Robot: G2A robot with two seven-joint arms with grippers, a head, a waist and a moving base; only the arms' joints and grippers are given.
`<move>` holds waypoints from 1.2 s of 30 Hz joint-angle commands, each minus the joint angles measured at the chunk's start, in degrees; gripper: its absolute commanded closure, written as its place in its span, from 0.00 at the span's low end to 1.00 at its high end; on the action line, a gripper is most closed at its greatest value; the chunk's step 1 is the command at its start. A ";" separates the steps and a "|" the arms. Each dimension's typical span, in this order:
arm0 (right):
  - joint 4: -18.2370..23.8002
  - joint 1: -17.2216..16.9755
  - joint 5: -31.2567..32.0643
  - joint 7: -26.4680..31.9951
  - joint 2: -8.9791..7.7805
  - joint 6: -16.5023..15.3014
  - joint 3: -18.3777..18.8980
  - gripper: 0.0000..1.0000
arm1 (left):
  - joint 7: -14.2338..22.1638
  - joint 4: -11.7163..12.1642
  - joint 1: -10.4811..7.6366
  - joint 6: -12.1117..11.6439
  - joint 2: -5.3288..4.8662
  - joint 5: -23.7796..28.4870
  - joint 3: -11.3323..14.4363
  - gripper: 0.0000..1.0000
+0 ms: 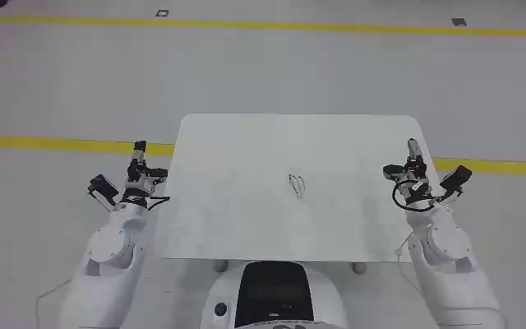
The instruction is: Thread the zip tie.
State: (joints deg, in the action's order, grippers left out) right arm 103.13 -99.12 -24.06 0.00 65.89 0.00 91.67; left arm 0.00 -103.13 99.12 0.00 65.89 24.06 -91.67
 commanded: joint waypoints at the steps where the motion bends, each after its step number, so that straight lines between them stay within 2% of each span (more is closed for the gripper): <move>1: 0.00 0.00 0.00 0.00 0.00 0.00 0.00 0.22 | 0.00 0.00 0.00 0.00 0.00 0.00 0.00 0.22; 2: 0.00 0.00 0.00 0.00 0.00 0.00 0.00 0.22 | 0.00 0.00 0.00 0.00 0.00 0.00 0.00 0.00; 3: 0.00 0.00 0.00 0.00 0.00 0.00 0.00 0.22 | 0.00 0.00 0.00 0.00 0.00 0.00 0.00 0.00; 4: 0.00 0.00 0.00 0.00 0.00 0.00 0.00 0.22 | 0.00 0.00 0.00 0.00 0.00 0.00 0.00 0.22; 5: 0.00 0.00 0.00 0.00 0.00 0.00 0.00 0.00 | 0.00 0.00 0.00 0.00 0.00 0.00 0.00 0.22; 6: 0.00 0.00 0.00 0.00 0.00 0.00 0.00 0.00 | 0.00 0.00 0.00 0.00 0.00 0.00 0.00 0.22; 7: 0.00 0.00 0.00 0.00 0.00 0.00 0.00 0.22 | 0.00 0.00 0.00 0.00 0.00 0.00 0.00 0.22; 8: 0.00 0.00 0.00 0.00 0.00 0.00 0.00 0.00 | 0.00 0.00 0.00 0.00 0.00 0.00 0.00 0.00; 9: 0.71 0.33 1.97 0.23 -0.11 -0.24 0.13 0.00 | 0.00 0.00 0.00 0.00 0.00 0.00 0.00 0.00; 10: 1.67 0.64 7.87 0.74 -0.37 0.11 0.07 0.00 | 0.00 0.00 0.00 0.00 0.00 0.00 0.00 0.00; 13: 2.94 1.46 15.86 2.16 -0.64 2.43 -0.77 0.00 | 0.00 0.00 0.00 0.00 0.00 0.00 0.00 0.00; 15: 3.34 2.28 22.75 3.16 -0.86 4.88 -2.08 0.00 | 0.00 0.00 0.00 0.00 0.00 0.00 0.00 0.00; 18: 2.59 3.46 28.72 5.54 -0.92 6.53 -4.72 0.00 | 0.00 0.00 0.00 0.00 0.00 0.00 0.00 0.00; 35: 2.41 3.53 28.98 5.33 -0.87 6.43 -4.93 0.00 | 0.00 0.00 0.00 0.00 0.00 0.00 0.00 0.00; 36: 3.42 4.11 31.35 5.99 -0.99 6.37 -5.25 0.00 | 0.00 0.00 0.00 0.00 0.00 0.00 0.00 0.00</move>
State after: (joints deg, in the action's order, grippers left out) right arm 105.56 -95.58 4.92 5.34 65.01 6.43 86.73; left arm 0.00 -103.13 99.12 0.00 65.89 24.06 -91.67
